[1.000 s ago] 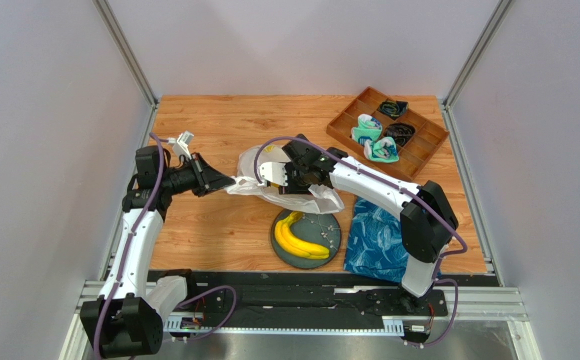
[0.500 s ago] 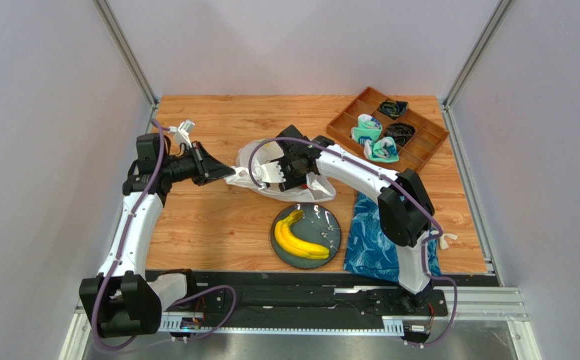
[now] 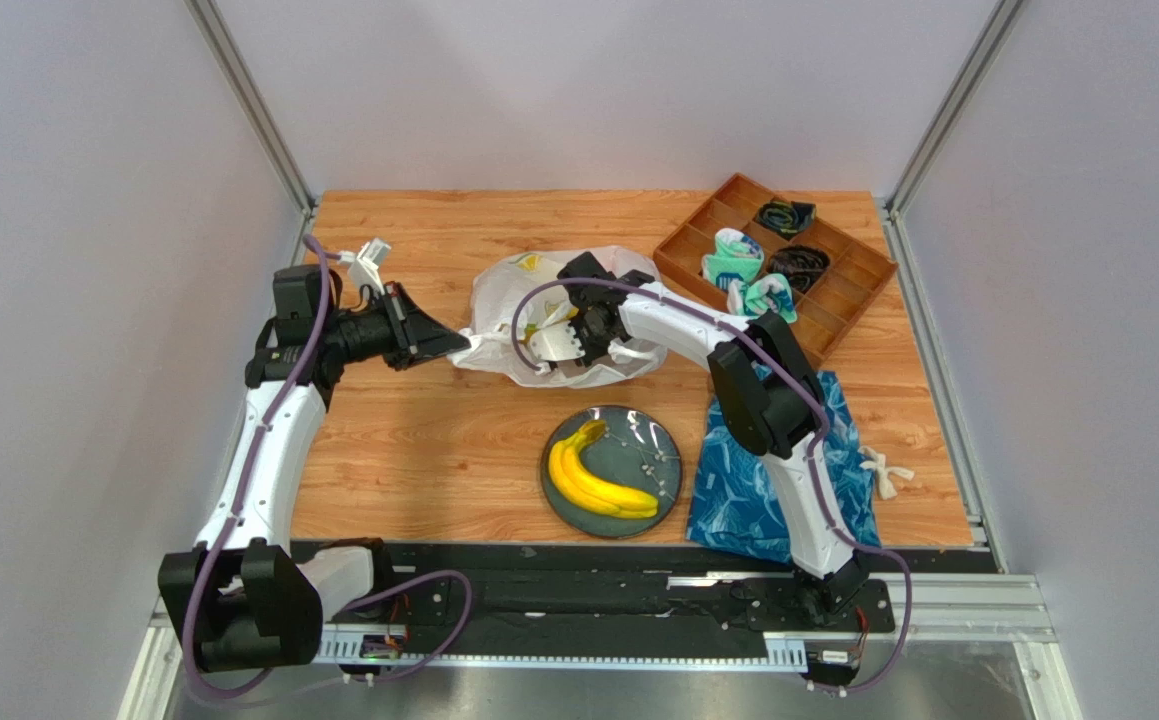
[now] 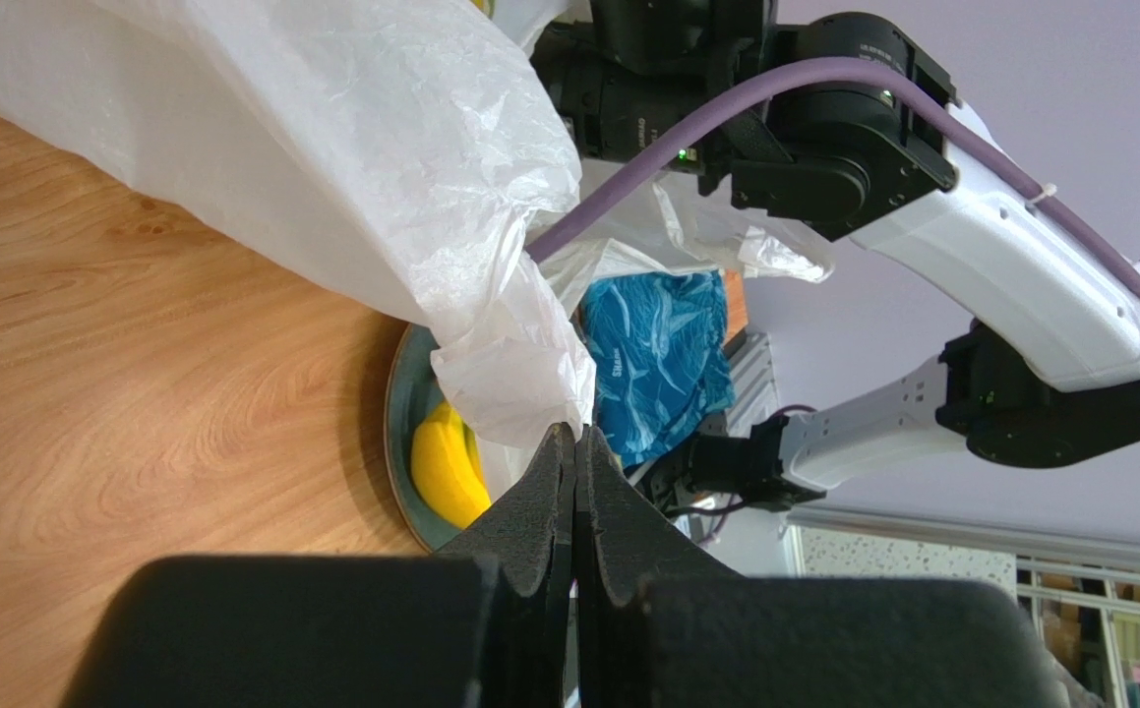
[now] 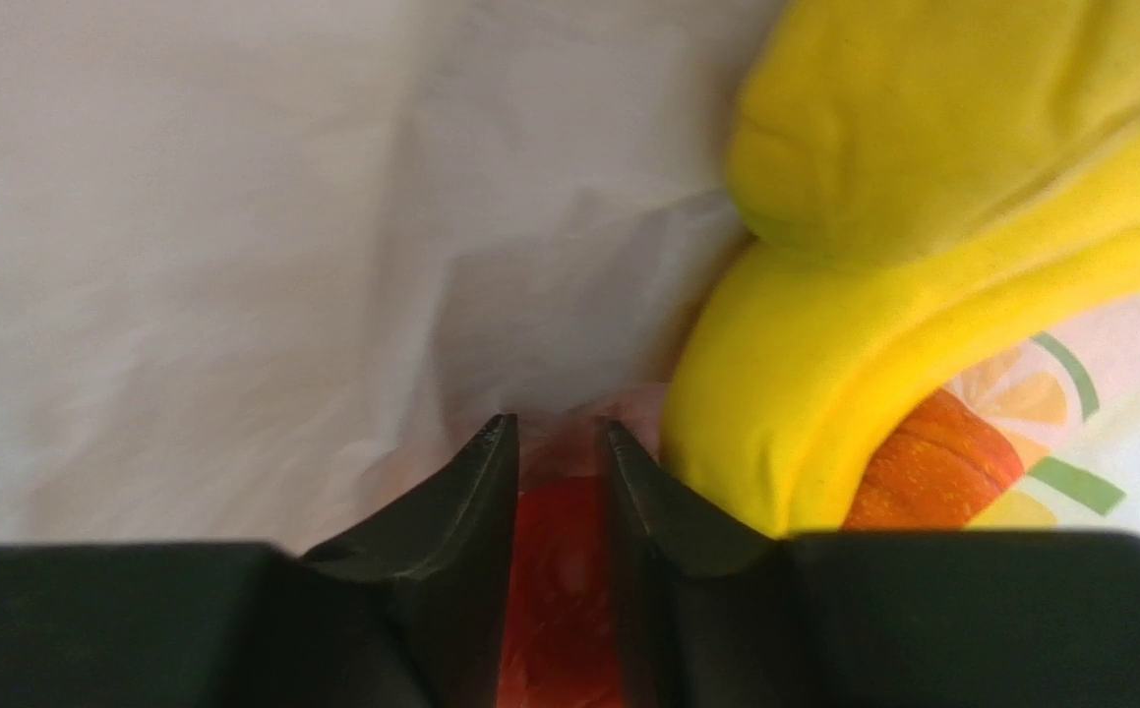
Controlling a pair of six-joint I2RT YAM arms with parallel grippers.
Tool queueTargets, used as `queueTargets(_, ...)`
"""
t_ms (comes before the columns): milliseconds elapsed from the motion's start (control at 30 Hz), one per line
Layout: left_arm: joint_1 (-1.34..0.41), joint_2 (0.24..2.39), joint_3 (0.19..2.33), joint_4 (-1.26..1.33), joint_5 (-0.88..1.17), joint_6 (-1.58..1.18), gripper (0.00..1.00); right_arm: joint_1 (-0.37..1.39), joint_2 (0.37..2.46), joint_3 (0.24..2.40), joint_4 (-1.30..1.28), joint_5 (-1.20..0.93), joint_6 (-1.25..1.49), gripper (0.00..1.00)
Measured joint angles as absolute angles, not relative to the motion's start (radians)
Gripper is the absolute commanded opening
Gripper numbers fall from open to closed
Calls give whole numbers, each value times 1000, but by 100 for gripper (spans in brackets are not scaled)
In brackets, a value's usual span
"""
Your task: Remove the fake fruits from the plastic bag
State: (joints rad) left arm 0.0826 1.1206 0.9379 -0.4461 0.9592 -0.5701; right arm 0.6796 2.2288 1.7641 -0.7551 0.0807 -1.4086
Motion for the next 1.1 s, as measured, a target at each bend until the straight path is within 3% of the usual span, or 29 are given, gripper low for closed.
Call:
queueTargets(67,83,1121,938,-446,959,-570,0,676,2234,1763,-720,96,-1411,11)
queueTargets(267,83,1121,938,-441,959,-570,0,668,2202,1736,-673,84,-1362,5)
queueTargets(767,83,1126,938,-397,959,-582,0,665,1897,1789,-826,-217,-993,4)
queueTargets(967,83,1134,938,-371,959,-597,0,684,1828,1779,-852,-290,-854,12)
queueTargets(1100,83,1137,938,-354,967,-613,0,702,1811,1768,-849,-290,-849,30)
